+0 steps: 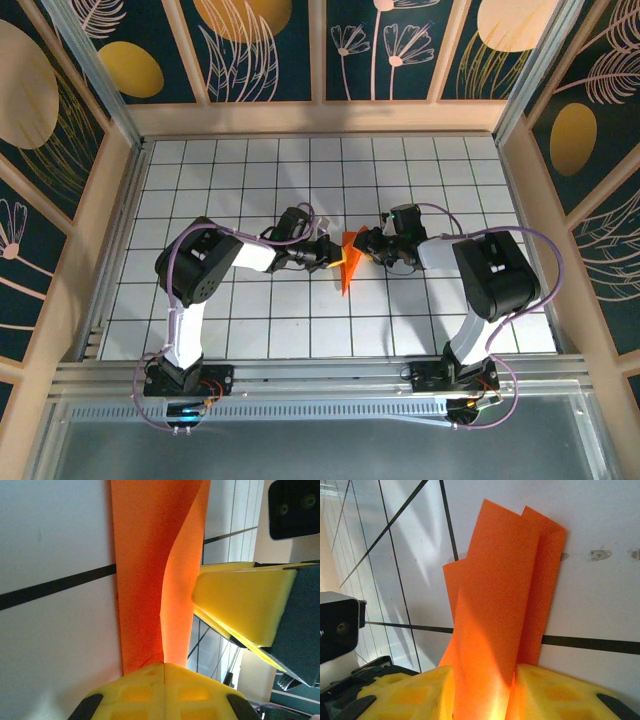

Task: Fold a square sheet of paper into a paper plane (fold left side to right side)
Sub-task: Fold the wing for the fifth time at the center of the table.

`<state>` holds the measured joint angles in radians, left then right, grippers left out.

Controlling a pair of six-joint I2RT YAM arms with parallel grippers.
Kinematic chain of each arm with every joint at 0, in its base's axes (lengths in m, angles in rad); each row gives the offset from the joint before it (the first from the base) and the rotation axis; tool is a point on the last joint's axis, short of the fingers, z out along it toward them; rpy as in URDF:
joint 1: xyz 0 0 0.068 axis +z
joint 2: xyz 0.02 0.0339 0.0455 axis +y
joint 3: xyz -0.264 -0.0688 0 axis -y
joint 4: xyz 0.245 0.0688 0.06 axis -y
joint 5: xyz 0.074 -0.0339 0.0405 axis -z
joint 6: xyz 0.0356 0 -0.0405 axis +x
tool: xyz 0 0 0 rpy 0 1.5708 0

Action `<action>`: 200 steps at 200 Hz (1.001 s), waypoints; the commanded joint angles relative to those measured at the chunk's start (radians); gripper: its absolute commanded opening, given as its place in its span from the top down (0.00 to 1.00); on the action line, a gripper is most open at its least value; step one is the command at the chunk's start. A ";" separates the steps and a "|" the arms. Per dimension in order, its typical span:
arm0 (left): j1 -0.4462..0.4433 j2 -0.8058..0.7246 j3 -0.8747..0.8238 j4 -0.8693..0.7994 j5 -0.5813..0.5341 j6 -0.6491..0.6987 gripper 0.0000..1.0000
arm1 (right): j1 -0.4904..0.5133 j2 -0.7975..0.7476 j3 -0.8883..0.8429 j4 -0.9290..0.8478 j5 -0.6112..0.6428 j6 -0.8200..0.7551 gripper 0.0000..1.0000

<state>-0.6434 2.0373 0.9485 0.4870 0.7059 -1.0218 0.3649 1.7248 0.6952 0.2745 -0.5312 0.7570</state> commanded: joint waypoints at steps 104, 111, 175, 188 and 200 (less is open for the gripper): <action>0.001 0.056 0.065 -0.128 -0.072 0.091 1.00 | 0.024 0.035 0.017 -0.039 0.053 -0.049 0.63; 0.001 0.054 0.062 -0.134 -0.078 0.096 1.00 | 0.024 0.032 0.017 -0.037 0.048 -0.047 0.63; 0.001 0.063 0.074 -0.221 -0.141 0.147 1.00 | 0.022 -0.025 0.014 -0.037 0.050 -0.044 0.63; 0.001 0.064 0.083 -0.244 -0.155 0.159 1.00 | 0.020 -0.036 0.009 -0.037 0.054 -0.044 0.63; 0.000 0.066 0.087 -0.253 -0.162 0.166 1.00 | 0.018 -0.045 0.005 -0.041 0.060 -0.044 0.63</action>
<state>-0.6472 2.0701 1.0298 0.3462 0.6655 -0.9161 0.3744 1.7145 0.7006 0.2539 -0.5114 0.7380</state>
